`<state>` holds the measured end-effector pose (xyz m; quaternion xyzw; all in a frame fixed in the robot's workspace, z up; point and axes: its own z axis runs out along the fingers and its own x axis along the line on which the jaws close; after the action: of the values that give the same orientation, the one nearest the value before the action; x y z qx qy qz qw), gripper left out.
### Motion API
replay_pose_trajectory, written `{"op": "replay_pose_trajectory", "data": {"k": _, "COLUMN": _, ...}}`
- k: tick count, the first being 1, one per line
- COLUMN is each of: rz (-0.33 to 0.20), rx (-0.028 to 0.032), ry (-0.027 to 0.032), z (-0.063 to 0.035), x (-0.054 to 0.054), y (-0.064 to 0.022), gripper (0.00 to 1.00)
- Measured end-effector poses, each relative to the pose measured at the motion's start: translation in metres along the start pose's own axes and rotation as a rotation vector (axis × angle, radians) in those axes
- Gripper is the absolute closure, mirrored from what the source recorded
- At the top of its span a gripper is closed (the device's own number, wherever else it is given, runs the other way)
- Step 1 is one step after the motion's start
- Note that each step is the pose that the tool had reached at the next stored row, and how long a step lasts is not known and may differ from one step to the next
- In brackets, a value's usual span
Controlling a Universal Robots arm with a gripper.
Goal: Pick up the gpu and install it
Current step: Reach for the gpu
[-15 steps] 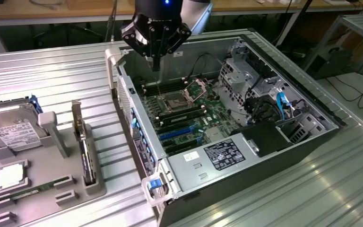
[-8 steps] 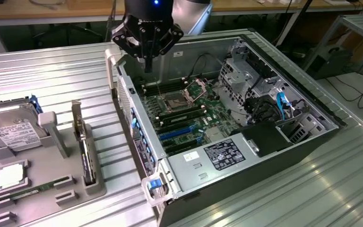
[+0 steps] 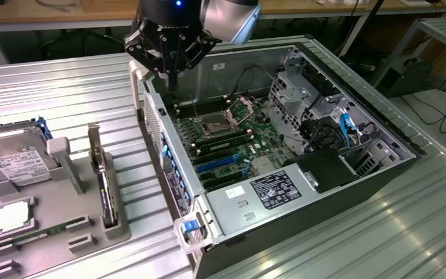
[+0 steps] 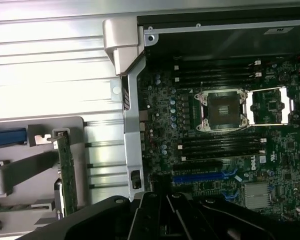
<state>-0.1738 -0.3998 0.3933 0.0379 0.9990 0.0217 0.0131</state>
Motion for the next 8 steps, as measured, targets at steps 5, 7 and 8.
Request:
{"op": "replay_pose_trajectory", "data": {"k": 5, "rz": 0.000, "rx": 0.0000, "ry": 0.0000, "z": -0.0003, "x": 0.009, "y": -0.0010, "gripper": 0.89}}
{"op": "replay_pose_trajectory", "data": {"k": 7, "rz": 0.000, "rx": -0.0001, "ry": -0.0001, "z": -0.0003, "x": 0.013, "y": -0.0014, "gripper": 0.89}}
{"op": "replay_pose_trajectory", "data": {"k": 8, "rz": 0.000, "rx": -0.0001, "ry": -0.0001, "z": -0.0004, "x": 0.014, "y": -0.0016, "gripper": 0.89}}
